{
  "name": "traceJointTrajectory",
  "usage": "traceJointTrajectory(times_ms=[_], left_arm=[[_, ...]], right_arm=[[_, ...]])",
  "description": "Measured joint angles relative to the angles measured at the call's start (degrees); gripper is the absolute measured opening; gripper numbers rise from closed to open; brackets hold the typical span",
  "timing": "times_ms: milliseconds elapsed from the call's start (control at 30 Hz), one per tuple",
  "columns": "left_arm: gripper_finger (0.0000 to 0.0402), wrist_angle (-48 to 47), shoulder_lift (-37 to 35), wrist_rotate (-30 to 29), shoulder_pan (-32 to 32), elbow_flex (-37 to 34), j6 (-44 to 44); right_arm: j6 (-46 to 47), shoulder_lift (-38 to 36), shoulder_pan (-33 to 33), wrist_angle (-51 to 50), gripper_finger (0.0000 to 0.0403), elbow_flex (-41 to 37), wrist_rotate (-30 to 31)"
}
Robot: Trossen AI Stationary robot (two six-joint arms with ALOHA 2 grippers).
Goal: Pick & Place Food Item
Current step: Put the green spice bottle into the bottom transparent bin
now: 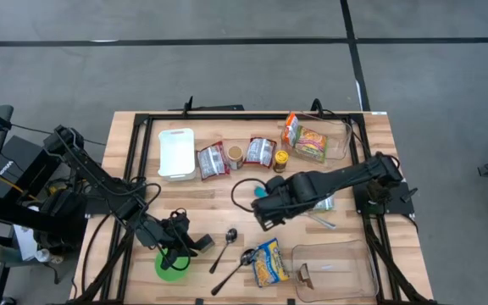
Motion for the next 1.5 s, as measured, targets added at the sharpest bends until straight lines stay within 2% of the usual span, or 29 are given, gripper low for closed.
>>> traceJointTrajectory(times_ms=[333, 833, 1167, 1333, 1500], left_arm=[[0.0113, 0.00, 0.00, 0.00, 0.00, 0.00, 0.00], [0.0113, 0.00, 0.00, -0.01, 0.00, 0.00, 0.00], [0.0113, 0.00, 0.00, -0.02, 0.01, 0.00, 0.00], [0.0113, 0.00, 0.00, -0.53, 0.01, 0.00, 0.00], [0.0113, 0.00, 0.00, -0.57, 0.00, 0.00, 0.00]], right_arm=[[6.64, -0.02, 7.43, -0.11, 0.0203, 3.20, -2.28], [32.21, -0.02, 24.85, -0.13, 0.0206, 3.20, -9.27], [50.03, -0.02, 33.88, -0.15, 0.0205, 1.86, -8.47], [55.28, -0.02, 35.50, -0.16, 0.0204, -2.28, -5.77], [56.80, 0.07, 34.91, -0.13, 0.0206, -7.47, -4.41]])
